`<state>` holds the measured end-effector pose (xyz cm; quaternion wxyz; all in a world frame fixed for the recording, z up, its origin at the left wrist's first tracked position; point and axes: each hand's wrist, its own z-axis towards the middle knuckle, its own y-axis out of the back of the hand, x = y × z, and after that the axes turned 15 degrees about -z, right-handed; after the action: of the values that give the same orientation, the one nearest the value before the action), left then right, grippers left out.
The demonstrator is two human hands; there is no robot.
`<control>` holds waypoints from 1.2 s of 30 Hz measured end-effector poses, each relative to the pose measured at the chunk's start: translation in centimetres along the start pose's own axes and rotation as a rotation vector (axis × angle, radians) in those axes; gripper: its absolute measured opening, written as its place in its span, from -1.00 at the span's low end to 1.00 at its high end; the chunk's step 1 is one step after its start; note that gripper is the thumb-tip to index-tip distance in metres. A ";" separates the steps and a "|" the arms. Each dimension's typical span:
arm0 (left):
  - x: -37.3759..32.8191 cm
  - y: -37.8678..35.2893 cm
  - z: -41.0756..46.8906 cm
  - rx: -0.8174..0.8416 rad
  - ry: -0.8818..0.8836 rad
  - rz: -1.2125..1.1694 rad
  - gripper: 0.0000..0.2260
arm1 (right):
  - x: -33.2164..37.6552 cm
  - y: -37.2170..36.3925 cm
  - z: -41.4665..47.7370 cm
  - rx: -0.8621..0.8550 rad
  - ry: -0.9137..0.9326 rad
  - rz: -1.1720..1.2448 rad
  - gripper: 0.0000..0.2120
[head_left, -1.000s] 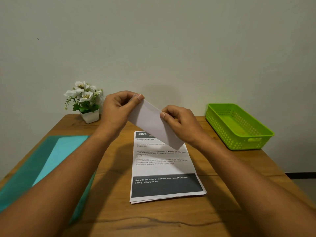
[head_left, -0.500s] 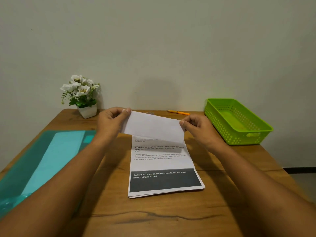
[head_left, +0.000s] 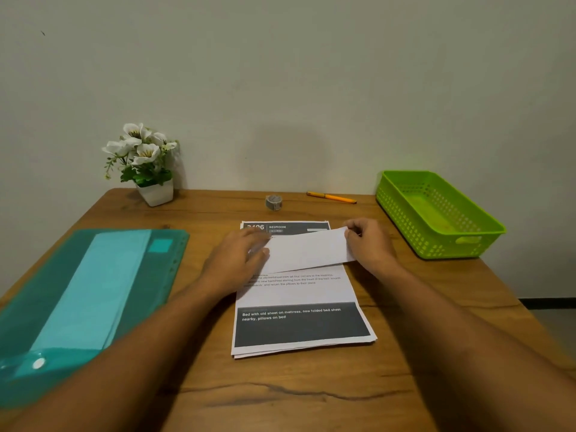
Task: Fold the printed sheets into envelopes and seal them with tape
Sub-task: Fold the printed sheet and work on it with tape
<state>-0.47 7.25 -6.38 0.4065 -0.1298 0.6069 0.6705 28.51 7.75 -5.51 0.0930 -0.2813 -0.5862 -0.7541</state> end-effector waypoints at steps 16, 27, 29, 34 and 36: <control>0.1 -1.9 -0.7 0.251 0.052 0.393 -0.41 | 6.7 -5.9 -6.1 0.269 0.588 -0.498 -0.46; -0.4 -1.9 -0.3 0.283 0.104 0.385 -0.47 | -1.6 -1.4 -3.0 0.357 0.370 -0.686 -0.27; -1.5 -2.6 0.1 0.268 0.124 0.426 -0.45 | -1.5 -1.5 -3.0 0.354 0.361 -0.687 -0.28; -4.9 -5.3 2.0 0.339 0.069 0.408 -0.45 | -1.1 -1.7 -3.1 0.338 0.341 -0.692 -0.28; -4.3 -5.2 2.3 0.359 0.053 0.391 -0.44 | -1.2 -1.7 -3.1 0.335 0.343 -0.688 -0.27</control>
<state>6.66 7.35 -6.68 0.2694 0.0465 0.7402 0.6143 27.77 5.15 -8.05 -0.0235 0.0793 -0.7367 -0.6712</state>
